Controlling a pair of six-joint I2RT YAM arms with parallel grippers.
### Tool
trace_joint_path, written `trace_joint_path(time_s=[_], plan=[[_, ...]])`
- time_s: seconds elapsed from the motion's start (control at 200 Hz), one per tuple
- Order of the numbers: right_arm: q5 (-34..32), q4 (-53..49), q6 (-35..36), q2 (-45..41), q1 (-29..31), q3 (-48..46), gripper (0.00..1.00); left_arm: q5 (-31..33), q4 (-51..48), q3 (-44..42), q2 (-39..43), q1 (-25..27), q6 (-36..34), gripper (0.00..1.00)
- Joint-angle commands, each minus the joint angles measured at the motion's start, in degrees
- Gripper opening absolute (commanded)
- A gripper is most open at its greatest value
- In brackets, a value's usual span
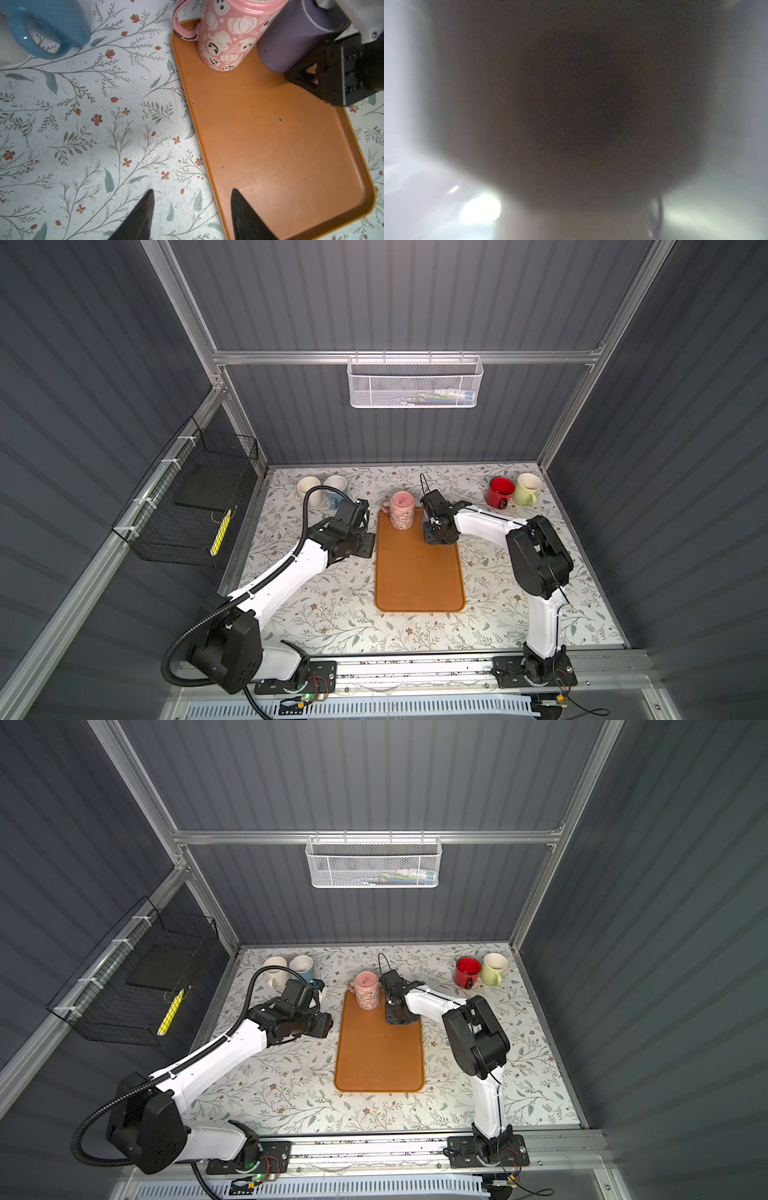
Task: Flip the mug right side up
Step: 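Close the right gripper on the lavender mug's base and lift it, then raise the lavender mug with the right gripper while the left gripper reaches toward it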
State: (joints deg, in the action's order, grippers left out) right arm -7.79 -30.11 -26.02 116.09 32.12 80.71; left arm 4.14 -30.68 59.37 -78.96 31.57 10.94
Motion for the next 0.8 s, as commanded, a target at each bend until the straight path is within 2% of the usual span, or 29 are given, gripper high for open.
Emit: trace_joint_path(time_s=[0.0, 0.13, 0.235, 0.64, 0.795], plan=[[-0.9, -0.7, 0.8, 0.9, -0.3, 1.0, 0.15, 0.5, -1.0, -0.6, 1.6, 0.1, -0.9, 0.59], [-1.1, -0.7, 1.9, 0.2, -0.3, 0.8, 0.1, 0.5, -0.8, -0.6, 1.6, 0.1, -0.9, 0.59], [-0.5, -0.4, 3.0, -0.7, -0.6, 0.1, 0.0, 0.6, -0.8, -0.7, 1.7, 0.2, -0.9, 0.59], [6.3, 7.1, 6.4, -8.9, -3.0, -8.1, 0.0, 0.1, -0.5, -0.1, 1.4, 0.2, -0.7, 0.59], [7.0, 9.6, 7.8, -12.7, -3.2, -10.7, 0.0, -0.6, -0.3, 0.4, 0.7, 0.2, -0.7, 0.59]])
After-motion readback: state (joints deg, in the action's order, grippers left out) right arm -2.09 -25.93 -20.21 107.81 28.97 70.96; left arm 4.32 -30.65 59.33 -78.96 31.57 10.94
